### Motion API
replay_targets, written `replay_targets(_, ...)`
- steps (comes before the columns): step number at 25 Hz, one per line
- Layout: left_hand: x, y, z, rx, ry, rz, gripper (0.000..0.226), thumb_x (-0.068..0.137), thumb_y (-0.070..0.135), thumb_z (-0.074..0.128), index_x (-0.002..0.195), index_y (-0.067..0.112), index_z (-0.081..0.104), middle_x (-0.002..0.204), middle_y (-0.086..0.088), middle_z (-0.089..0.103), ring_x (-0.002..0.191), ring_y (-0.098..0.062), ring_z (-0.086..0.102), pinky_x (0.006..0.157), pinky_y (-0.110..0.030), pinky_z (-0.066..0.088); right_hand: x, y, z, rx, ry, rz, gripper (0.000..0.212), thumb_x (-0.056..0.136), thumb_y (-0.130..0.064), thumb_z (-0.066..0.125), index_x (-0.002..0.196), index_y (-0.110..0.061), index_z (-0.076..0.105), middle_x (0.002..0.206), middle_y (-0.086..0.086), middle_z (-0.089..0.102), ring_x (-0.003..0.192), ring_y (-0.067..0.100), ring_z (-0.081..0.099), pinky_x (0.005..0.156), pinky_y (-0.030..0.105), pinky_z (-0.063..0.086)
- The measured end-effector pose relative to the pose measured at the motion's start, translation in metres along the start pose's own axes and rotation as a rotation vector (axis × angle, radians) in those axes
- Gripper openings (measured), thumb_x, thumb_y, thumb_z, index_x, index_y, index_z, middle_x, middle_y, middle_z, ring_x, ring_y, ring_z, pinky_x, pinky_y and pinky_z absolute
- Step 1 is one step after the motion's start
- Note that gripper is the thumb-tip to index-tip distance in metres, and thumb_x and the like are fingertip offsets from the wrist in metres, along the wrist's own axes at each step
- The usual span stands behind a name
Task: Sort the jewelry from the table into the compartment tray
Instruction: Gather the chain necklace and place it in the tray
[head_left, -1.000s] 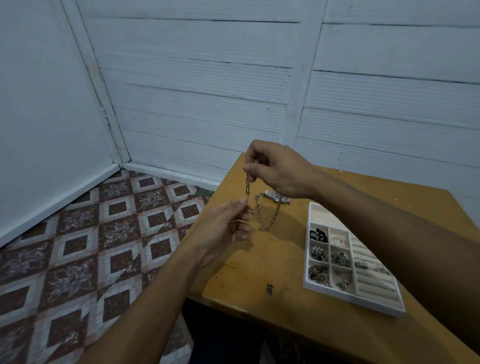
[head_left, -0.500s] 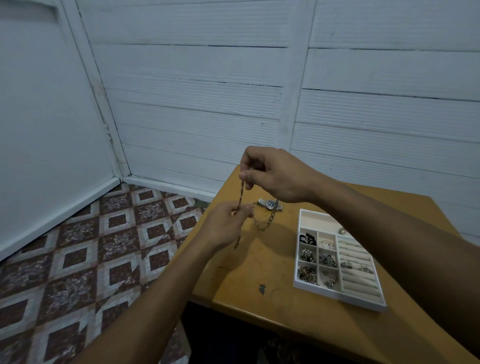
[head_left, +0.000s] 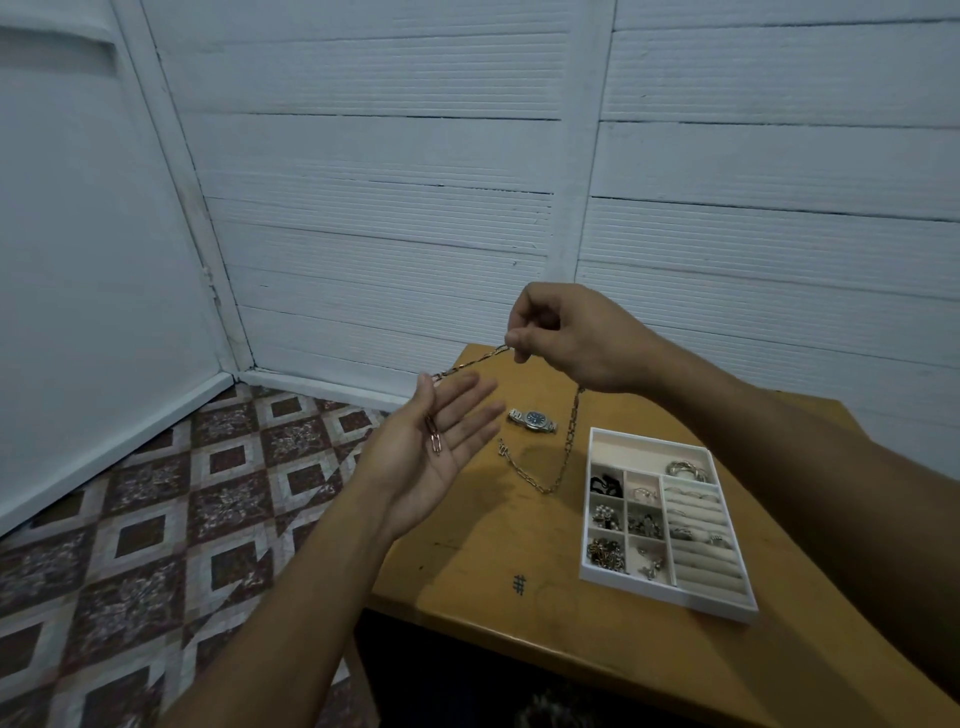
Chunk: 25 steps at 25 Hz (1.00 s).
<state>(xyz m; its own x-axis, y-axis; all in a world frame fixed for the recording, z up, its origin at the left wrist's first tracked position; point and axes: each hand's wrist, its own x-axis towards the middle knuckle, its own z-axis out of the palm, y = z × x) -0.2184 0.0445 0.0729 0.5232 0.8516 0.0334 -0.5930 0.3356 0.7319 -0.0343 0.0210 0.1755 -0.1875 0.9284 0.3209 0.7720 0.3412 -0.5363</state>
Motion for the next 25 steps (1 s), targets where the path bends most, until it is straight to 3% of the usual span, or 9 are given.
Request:
replay_targets(3, 0.008, 0.011, 0.007, -0.221, 0.046, 0.063, 0.049, 0.102, 0.039, 0.03, 0.116, 0.001, 0.058, 0.118, -0.016, 0.068, 0.109, -0.028, 0.066, 0.088, -0.038, 0.056, -0.017, -0.012, 0.009, 0.09, -0.057, 0.009, 0.007, 0.093, -0.025, 0.06, 0.096, -0.019, 0.061, 0.077, -0.005, 0.068, 0.053, -0.001, 0.054, 0.051, 0.017, 0.044)
replay_targets(6, 0.016, 0.03, 0.015, -0.37, 0.087, 0.142, 0.047, 0.103, 0.037, 0.03, 0.103, 0.002, 0.062, 0.106, -0.014, 0.072, 0.097, -0.027, 0.07, 0.084, -0.039, 0.058, -0.046, -0.017, 0.029, 0.204, -0.176, 0.046, 0.014, 0.094, -0.021, 0.059, 0.107, -0.021, 0.059, 0.075, -0.003, 0.068, 0.056, 0.016, 0.059, 0.051, 0.027, 0.051)
replay_targets(9, 0.021, 0.047, 0.02, -0.488, 0.147, 0.186, 0.045, 0.104, 0.037, 0.03, 0.089, 0.007, 0.06, 0.082, -0.008, 0.073, 0.069, -0.018, 0.071, 0.063, -0.028, 0.059, -0.068, -0.014, 0.04, 0.252, -0.24, 0.08, 0.019, 0.096, -0.019, 0.054, 0.115, -0.02, 0.059, 0.08, -0.001, 0.068, 0.054, 0.01, 0.058, 0.051, 0.026, 0.051)
replay_targets(14, 0.025, 0.064, 0.019, -0.462, 0.191, 0.132, 0.041, 0.103, 0.039, 0.035, 0.081, 0.012, 0.055, 0.06, 0.004, 0.063, 0.042, -0.003, 0.055, 0.035, -0.014, 0.037, -0.075, -0.006, 0.032, 0.147, -0.281, 0.068, 0.013, 0.098, -0.025, 0.052, 0.102, -0.029, 0.064, 0.082, -0.005, 0.069, 0.058, 0.006, 0.057, 0.057, 0.032, 0.052)
replay_targets(17, 0.025, 0.067, 0.017, -0.317, 0.194, 0.097, 0.037, 0.103, 0.039, 0.035, 0.083, 0.013, 0.053, 0.065, 0.003, 0.067, 0.048, -0.005, 0.062, 0.034, -0.014, 0.04, -0.071, -0.008, 0.021, 0.098, -0.242, 0.046, 0.015, 0.098, -0.029, 0.051, 0.099, -0.03, 0.066, 0.08, -0.011, 0.069, 0.055, 0.004, 0.054, 0.055, 0.027, 0.047)
replay_targets(20, 0.026, 0.063, 0.017, -0.166, 0.17, 0.081, 0.038, 0.103, 0.036, 0.035, 0.09, 0.007, 0.055, 0.085, -0.01, 0.074, 0.075, -0.021, 0.073, 0.051, -0.025, 0.057, -0.058, -0.015, 0.011, 0.067, -0.181, 0.025, 0.015, 0.097, -0.031, 0.052, 0.096, -0.029, 0.068, 0.075, -0.014, 0.069, 0.052, 0.006, 0.051, 0.052, 0.027, 0.044)
replay_targets(25, 0.031, 0.048, 0.024, 0.14, 0.071, -0.077, 0.05, 0.104, 0.038, 0.029, 0.115, -0.002, 0.056, 0.108, -0.018, 0.071, 0.098, -0.029, 0.07, 0.076, -0.037, 0.06, -0.028, -0.03, -0.006, -0.065, -0.106, -0.033, 0.018, 0.096, -0.03, 0.055, 0.091, -0.022, 0.07, 0.071, -0.012, 0.068, 0.052, -0.001, 0.054, 0.049, 0.012, 0.041)
